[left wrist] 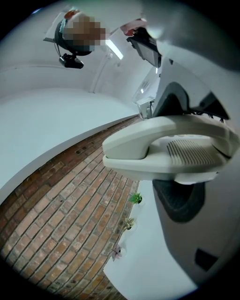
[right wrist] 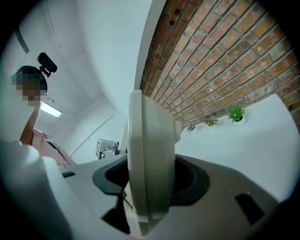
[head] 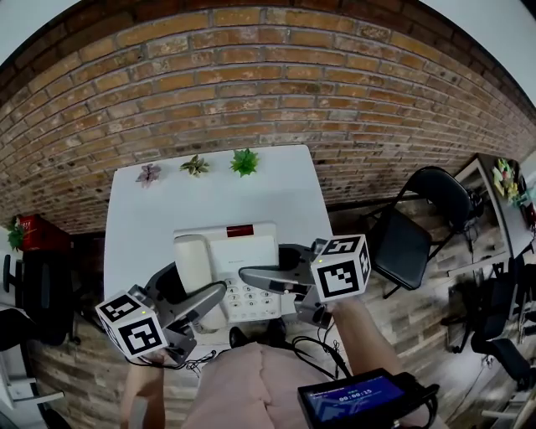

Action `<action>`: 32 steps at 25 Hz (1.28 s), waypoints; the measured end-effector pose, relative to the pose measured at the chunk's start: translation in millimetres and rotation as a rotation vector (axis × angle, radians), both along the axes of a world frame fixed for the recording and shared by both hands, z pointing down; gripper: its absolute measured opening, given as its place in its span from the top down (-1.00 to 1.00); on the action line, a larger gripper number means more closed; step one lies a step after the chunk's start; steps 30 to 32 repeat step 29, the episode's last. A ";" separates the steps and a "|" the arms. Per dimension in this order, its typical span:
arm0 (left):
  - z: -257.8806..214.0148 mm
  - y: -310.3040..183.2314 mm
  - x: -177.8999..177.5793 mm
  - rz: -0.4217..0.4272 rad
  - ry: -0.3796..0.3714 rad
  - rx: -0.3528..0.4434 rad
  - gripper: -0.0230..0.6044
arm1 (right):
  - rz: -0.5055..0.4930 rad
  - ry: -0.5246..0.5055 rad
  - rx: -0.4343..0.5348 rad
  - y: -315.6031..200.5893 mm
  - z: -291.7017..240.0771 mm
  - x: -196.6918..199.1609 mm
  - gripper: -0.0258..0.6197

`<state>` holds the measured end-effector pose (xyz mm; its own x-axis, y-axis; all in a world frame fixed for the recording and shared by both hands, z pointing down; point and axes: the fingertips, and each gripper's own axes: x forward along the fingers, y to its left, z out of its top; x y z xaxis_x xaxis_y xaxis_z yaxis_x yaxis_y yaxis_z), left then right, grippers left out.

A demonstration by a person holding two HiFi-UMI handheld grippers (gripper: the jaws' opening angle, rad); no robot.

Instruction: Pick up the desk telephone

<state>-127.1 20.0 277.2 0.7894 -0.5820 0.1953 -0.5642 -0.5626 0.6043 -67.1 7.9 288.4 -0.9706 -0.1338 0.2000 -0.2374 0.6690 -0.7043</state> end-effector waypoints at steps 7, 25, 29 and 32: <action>-0.8 0.4 2.2 0.013 0.000 0.005 -0.39 | 0.015 0.009 0.014 1.1 -1.9 1.9 0.20; 3.2 2.7 9.0 0.014 -0.013 -0.008 -0.39 | 0.016 0.012 0.008 3.6 1.6 8.3 0.20; 2.6 1.3 14.2 0.015 -0.016 -0.009 -0.39 | 0.014 0.016 0.011 2.2 0.6 13.0 0.19; 2.6 1.3 14.2 0.015 -0.016 -0.009 -0.39 | 0.014 0.016 0.011 2.2 0.6 13.0 0.19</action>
